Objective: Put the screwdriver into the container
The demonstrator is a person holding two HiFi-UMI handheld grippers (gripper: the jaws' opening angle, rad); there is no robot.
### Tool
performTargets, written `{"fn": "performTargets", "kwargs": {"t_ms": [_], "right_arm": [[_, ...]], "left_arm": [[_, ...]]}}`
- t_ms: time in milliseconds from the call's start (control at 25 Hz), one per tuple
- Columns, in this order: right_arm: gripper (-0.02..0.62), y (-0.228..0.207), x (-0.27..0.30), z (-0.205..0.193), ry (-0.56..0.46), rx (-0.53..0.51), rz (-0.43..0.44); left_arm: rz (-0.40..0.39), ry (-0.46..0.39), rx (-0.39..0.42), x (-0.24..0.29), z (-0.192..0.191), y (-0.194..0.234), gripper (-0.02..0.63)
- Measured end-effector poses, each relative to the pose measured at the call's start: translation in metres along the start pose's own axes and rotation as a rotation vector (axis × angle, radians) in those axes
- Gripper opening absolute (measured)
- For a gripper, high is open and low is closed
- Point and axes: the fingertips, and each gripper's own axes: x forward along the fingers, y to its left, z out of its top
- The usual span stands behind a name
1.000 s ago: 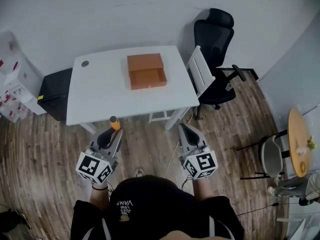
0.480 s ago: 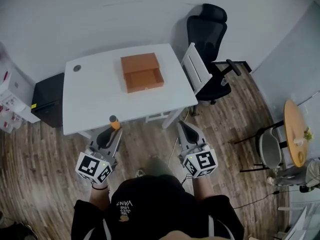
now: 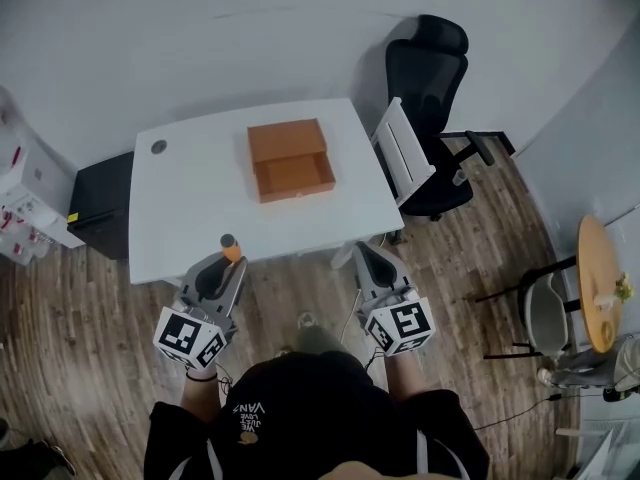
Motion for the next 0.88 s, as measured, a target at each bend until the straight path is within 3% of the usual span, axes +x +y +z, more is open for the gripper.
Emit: {"fn": "performTargets", "kwargs": {"t_ms": [880], "right_arm": [[0.012, -0.098, 0.126, 0.014, -0.009, -0.017, 0.148]], "left_arm": [[0.129, 0.01, 0.009, 0.124, 0.014, 0.06, 0.072]]}}
